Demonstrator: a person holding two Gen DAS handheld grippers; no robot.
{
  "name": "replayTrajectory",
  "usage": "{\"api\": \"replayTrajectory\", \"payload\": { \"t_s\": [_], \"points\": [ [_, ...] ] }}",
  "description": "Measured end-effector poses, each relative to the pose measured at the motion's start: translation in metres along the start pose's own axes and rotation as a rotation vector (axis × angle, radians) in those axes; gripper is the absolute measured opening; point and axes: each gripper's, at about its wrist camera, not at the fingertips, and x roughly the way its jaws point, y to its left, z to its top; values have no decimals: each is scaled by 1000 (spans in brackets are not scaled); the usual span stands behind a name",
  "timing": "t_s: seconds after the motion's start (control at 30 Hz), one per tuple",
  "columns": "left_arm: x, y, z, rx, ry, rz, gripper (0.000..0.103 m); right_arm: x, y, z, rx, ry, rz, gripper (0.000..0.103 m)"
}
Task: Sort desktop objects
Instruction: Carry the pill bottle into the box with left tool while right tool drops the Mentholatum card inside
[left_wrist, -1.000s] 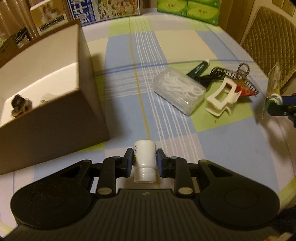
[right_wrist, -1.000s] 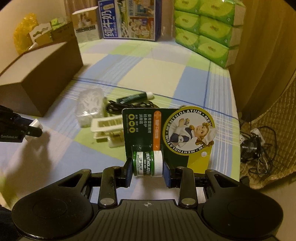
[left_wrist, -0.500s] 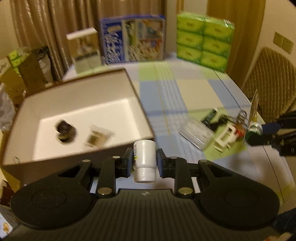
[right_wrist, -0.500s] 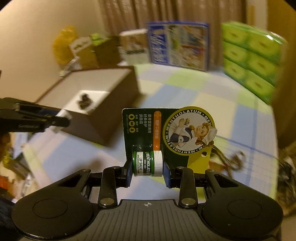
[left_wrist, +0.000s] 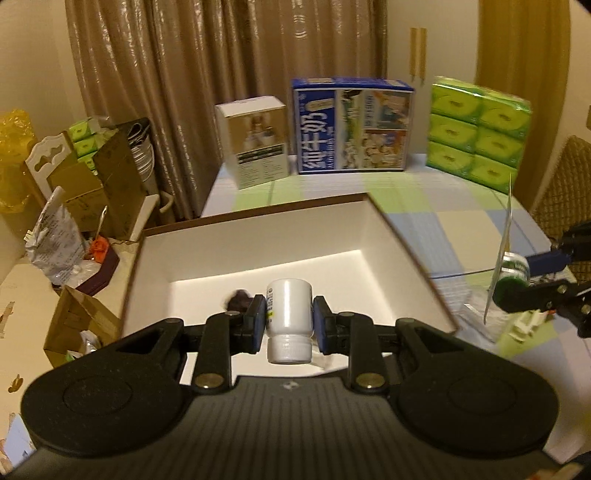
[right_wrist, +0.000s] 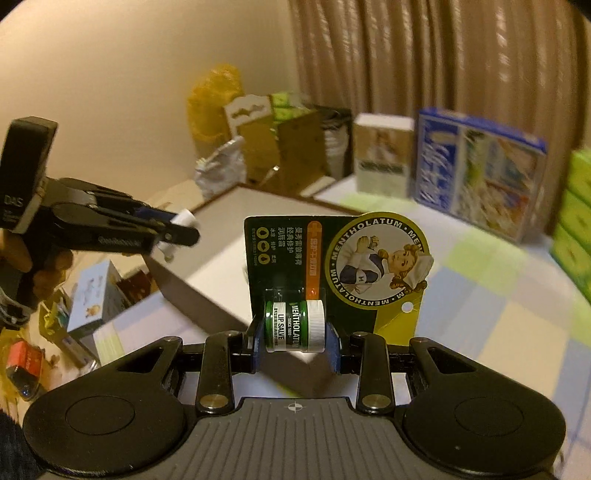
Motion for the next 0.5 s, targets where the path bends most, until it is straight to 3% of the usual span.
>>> {"api": "replayTrajectory", "payload": {
  "t_s": [0.2,0.5],
  "points": [
    [33,41,5,9,56,-10,23,53,19,34,-82,29,22,30],
    [101,79,-7,49,239,-59,23,131,22,47,-152,211,18,30]
  ]
}}
